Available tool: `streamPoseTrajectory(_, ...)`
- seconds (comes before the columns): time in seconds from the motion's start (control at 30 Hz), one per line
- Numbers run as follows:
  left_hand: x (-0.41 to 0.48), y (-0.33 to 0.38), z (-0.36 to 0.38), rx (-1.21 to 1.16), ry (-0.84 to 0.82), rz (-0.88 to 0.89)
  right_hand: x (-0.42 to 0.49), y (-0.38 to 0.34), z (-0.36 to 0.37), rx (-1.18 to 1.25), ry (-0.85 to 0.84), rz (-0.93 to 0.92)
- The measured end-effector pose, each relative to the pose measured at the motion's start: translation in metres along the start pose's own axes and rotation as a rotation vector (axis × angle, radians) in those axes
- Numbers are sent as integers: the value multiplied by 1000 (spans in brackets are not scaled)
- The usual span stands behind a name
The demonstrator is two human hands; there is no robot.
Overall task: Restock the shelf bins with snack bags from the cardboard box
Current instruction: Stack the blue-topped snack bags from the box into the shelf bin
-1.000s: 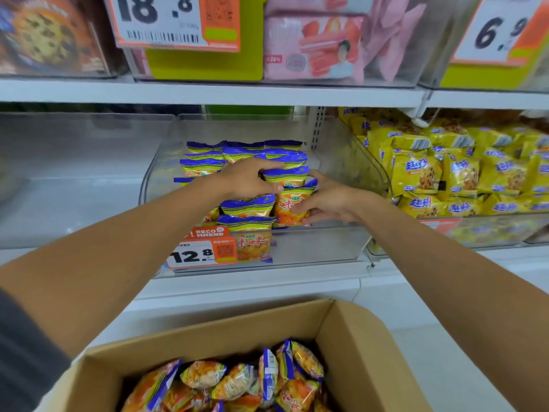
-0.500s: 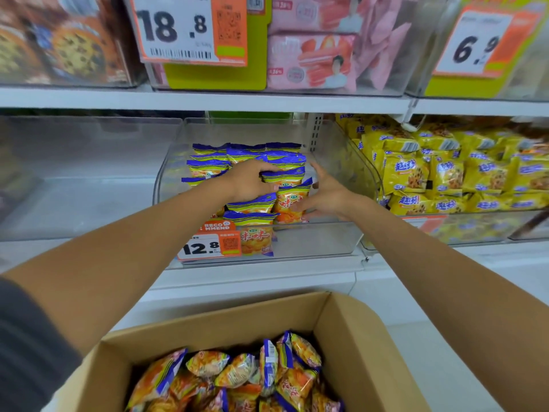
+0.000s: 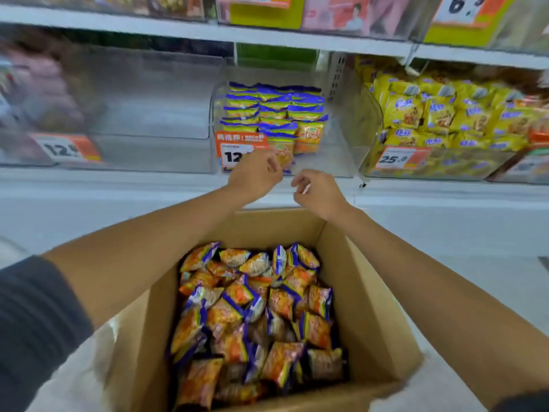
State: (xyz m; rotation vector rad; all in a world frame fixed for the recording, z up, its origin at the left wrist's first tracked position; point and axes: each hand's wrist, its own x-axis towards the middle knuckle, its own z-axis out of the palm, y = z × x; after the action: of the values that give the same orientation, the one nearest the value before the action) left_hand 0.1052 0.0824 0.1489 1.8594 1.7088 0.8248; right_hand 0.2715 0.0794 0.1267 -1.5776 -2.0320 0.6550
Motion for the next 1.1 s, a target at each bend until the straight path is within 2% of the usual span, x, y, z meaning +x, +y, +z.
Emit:
streamPoseTrajectory(0.13, -63, -59, 29, 35, -232, -208, -49, 24, 58, -35, -323, 86)
streamPoseTrajectory(0.27, -114, -125, 52, 110, -398, -306, -86, 59, 120, -82, -525, 170)
streamPoseTrajectory(0.37, -139, -159, 62, 86, -433, -399, -106, 83, 161, -50, -670, 260)
streamPoseTrajectory(0.47, -153, -180, 65, 62, -415, -430, -113, 90, 193, -72, -786, 188)
streamPoseTrajectory(0.57, -157, -192, 67, 25, -388, -452, -116, 101, 223, -60, -792, 264)
streamPoseTrajectory(0.7, -163, -195, 68, -34, -390, -506, -124, 108, 235, -174, -558, 248)
streamPoseTrajectory(0.87, -165, -185, 66, -223, -416, -573, -96, 75, 183, 41, -421, 370)
streamPoseTrajectory(0.97, -161, -163, 66, -355, -531, -528, -87, 43, 153, 187, -459, 472)
streamPoseTrajectory(1.1, -161, -146, 69, -383, -529, -495, -91, 17, 138, 653, -660, 566)
